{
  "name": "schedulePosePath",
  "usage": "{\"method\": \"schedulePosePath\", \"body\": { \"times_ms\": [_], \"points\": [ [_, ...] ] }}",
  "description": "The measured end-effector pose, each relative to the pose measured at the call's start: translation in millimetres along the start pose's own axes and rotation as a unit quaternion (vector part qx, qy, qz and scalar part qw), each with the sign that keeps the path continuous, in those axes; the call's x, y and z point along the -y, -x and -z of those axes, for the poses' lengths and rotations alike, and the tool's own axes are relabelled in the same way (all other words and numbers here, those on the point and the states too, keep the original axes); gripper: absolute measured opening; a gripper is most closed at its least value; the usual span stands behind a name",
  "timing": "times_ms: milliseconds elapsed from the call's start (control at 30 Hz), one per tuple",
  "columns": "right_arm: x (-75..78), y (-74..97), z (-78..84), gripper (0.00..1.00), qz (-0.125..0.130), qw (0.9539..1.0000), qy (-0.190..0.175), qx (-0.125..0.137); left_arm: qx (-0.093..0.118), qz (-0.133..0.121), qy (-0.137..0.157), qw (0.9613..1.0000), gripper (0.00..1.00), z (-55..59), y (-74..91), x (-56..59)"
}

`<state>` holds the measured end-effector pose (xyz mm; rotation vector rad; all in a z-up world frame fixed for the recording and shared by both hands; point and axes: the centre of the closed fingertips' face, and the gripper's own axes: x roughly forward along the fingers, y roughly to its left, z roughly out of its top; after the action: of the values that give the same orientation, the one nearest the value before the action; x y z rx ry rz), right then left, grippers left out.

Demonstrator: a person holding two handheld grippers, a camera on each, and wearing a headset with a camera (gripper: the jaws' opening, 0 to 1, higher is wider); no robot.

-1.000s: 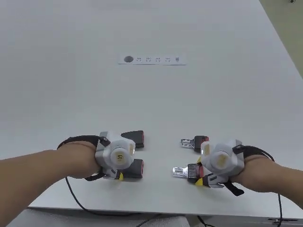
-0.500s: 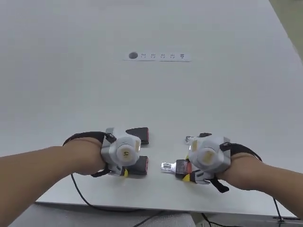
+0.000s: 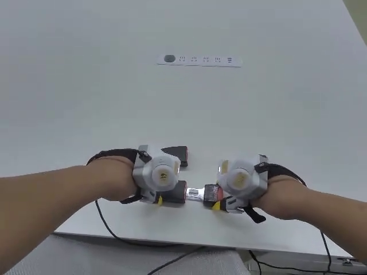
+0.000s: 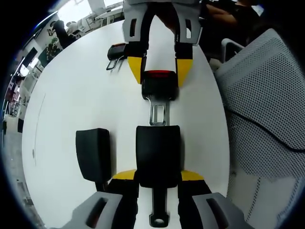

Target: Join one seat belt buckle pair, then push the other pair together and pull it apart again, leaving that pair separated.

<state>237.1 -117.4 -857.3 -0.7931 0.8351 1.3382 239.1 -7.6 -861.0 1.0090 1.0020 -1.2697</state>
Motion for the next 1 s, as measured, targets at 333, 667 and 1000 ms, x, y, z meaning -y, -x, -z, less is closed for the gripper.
{"method": "schedulePosePath", "body": {
  "times_ms": [333,667,1000],
  "points": [
    [0.8,0.0,-3.4,0.33,0.004,0.9999,0.011,-0.004,-0.007,0.001,-0.002,1.0,0.32,-0.4,0.3,1.2],
    [-0.5,-5.2,-11.7,0.33,-0.002,0.9997,0.024,-0.002,-0.011,0.006,-0.006,0.9999,0.32,-1.4,-0.1,1.6],
    [0.8,-8.7,-18.1,0.31,-0.002,0.9999,0.002,0.013,-0.029,0.008,0.0,0.9996,0.31,-2.3,-0.9,1.4]
  ]
}}
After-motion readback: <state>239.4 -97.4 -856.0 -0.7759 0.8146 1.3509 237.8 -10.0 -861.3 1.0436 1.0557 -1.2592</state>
